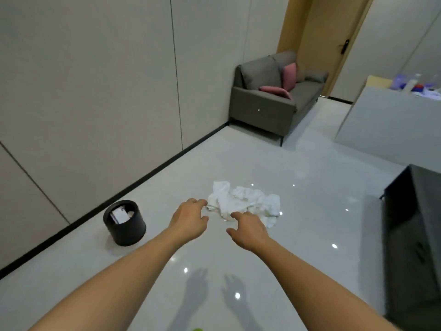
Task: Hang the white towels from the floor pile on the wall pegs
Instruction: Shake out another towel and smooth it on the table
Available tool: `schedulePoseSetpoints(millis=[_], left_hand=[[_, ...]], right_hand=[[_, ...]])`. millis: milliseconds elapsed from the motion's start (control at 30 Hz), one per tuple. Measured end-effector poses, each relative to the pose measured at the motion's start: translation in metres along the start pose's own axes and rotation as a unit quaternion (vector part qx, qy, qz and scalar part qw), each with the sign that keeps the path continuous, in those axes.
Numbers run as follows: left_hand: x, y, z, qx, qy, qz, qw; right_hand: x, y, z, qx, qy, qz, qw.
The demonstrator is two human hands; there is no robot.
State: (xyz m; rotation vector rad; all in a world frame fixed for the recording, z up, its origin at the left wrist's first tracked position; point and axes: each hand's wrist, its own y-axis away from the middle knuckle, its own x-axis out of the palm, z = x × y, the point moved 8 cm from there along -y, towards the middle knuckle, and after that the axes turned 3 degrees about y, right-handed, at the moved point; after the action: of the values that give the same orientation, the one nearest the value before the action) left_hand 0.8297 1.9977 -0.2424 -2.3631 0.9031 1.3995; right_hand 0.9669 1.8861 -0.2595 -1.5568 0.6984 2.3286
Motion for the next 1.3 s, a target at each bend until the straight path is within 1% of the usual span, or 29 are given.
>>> schedulePoseSetpoints(millis=[100,233,400,567,667,833,1000,1133,1200,1300], left_hand=[[0.043,-0.05,-0.005,0.013,-0.012,0.074,0.997],[0.089,-0.111,-0.014,0.033,-0.034,0.141,0.989],[0.148,-0.178,-0.03,0.054,-0.062,0.218,0.972],[0.206,-0.258,-0.045,0.064,-0.074,0.268,0.958],[0.24,-0.309,-0.042,0.055,-0.076,0.29,0.952],[0.288,-0.392,-0.028,0.002,-0.095,0.335,0.938],[0.335,-0.467,-0.028,-0.037,-0.074,0.348,0.934],[0.399,-0.52,-0.013,-0.049,-0.074,0.375,0.923],[0.441,-0.546,0.003,-0.05,-0.074,0.39,0.917],[0.515,-0.588,0.036,-0.049,-0.069,0.413,0.907]], right_hand=[[0.014,-0.03,-0.044,0.069,-0.022,0.032,0.997],[0.038,-0.059,-0.093,0.15,-0.082,0.059,0.984],[0.064,-0.098,-0.149,0.218,-0.14,0.085,0.962],[0.081,-0.168,-0.222,0.272,-0.169,0.093,0.943],[0.095,-0.224,-0.264,0.3,-0.196,0.098,0.928],[0.125,-0.305,-0.313,0.339,-0.248,0.157,0.894],[0.148,-0.368,-0.365,0.397,-0.275,0.165,0.86],[0.2,-0.427,-0.411,0.423,-0.292,0.172,0.84],[0.238,-0.458,-0.436,0.44,-0.305,0.171,0.827],[0.306,-0.509,-0.476,0.473,-0.324,0.15,0.805]])
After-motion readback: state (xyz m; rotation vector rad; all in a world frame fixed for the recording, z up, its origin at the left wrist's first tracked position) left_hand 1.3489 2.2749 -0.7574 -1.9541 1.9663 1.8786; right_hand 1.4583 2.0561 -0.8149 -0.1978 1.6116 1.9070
